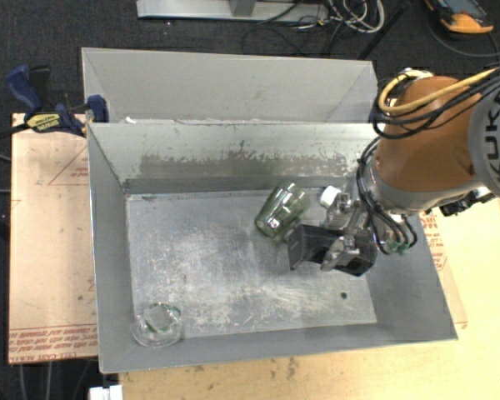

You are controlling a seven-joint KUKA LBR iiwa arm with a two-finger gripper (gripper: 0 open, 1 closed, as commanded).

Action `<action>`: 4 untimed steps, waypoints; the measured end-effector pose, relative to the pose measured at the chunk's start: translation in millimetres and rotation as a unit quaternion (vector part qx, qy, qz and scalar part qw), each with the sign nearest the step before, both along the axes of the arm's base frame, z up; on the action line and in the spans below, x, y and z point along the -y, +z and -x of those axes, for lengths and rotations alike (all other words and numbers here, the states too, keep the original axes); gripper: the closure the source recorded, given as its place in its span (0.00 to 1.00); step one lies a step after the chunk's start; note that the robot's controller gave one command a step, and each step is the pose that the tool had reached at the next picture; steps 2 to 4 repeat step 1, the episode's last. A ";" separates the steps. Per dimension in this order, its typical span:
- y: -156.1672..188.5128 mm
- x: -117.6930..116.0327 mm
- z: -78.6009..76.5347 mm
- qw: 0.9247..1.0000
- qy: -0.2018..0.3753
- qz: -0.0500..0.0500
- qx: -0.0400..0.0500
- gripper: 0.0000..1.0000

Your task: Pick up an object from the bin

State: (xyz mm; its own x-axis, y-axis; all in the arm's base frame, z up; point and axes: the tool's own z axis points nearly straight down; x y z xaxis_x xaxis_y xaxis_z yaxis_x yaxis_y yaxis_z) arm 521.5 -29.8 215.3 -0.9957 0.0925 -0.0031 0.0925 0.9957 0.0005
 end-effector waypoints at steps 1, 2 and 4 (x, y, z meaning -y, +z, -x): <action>0.0 -1.1 1.0 1.000 0.001 0.000 -0.001 1.00; 0.0 -1.1 1.0 1.000 0.001 0.000 -0.001 1.00; 0.0 -1.1 1.0 1.000 0.001 0.000 -0.001 1.00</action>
Offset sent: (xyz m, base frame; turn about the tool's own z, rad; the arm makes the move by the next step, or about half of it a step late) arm 0.0026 -0.0045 0.0255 -0.0332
